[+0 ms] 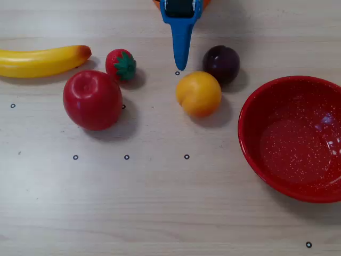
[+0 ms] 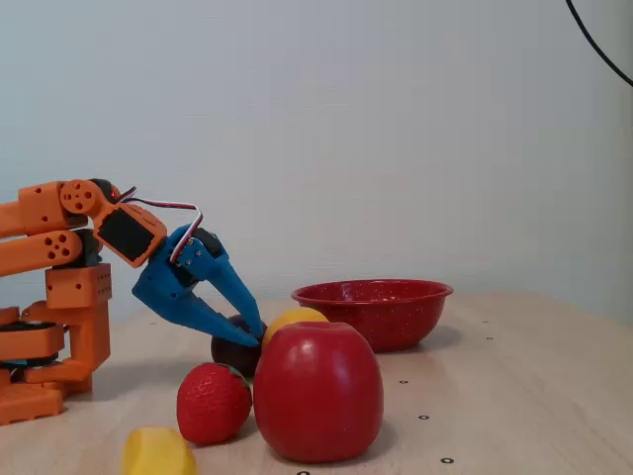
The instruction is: Put the banana in the red bowl.
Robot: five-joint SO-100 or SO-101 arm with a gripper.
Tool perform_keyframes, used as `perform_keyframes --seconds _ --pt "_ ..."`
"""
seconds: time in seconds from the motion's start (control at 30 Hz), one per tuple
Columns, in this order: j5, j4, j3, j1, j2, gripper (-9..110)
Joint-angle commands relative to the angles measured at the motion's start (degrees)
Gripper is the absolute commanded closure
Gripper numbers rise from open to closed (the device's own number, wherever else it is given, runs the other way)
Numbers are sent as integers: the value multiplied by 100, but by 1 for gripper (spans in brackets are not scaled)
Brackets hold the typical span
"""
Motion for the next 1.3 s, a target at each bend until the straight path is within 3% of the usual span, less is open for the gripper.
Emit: perform_keyframes --seconds 0.0,0.67,1.27 --pt "246 -9 79 193 44 101" --pt "158 88 -79 220 -44 101" --pt "185 1564 -2909 -70 -1907 101"
